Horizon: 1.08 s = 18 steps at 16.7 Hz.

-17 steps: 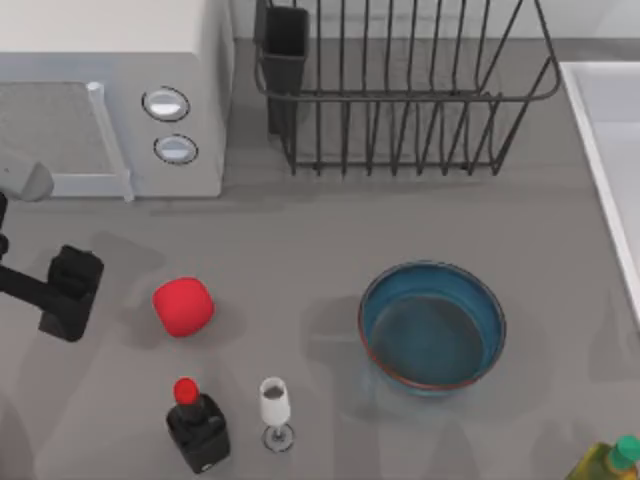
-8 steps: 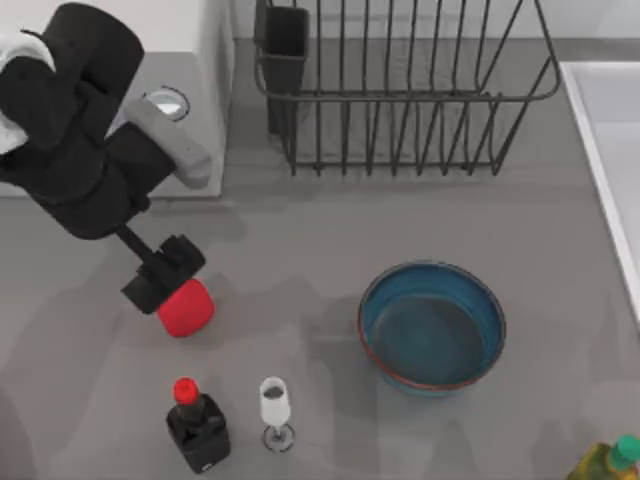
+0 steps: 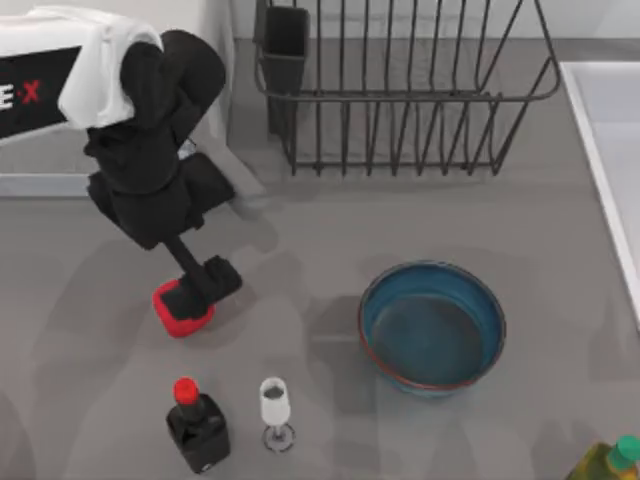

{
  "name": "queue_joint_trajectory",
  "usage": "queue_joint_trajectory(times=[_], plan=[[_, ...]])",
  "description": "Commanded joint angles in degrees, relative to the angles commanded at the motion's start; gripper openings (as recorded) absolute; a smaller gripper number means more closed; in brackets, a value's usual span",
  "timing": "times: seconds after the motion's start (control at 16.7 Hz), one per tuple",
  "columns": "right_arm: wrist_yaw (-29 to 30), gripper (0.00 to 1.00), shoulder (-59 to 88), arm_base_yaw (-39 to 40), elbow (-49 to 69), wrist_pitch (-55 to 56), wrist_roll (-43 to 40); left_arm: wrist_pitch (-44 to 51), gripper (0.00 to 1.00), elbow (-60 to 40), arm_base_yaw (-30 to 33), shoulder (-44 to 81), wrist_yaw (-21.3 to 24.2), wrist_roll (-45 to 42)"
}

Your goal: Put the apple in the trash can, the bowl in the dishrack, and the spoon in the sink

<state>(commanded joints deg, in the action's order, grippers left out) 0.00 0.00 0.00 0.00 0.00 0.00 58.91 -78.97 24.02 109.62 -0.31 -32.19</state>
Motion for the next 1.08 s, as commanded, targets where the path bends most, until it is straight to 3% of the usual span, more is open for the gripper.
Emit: queue_joint_trajectory(times=[0.42, 0.78, 1.08], plan=[[0.0, 1.00, 0.0, 0.0, 0.0, 0.0, 0.0, -1.0, 1.00, 0.8, -0.2, 0.4, 0.0, -0.1], [0.0, 1.00, 0.0, 0.0, 0.0, 0.0, 0.0, -13.1, 1.00, 7.3, -0.1, 5.5, 0.0, -0.2], [0.0, 1.00, 0.0, 0.0, 0.0, 0.0, 0.0, -14.5, 1.00, 8.2, -0.1, 6.4, 0.0, -0.3]])
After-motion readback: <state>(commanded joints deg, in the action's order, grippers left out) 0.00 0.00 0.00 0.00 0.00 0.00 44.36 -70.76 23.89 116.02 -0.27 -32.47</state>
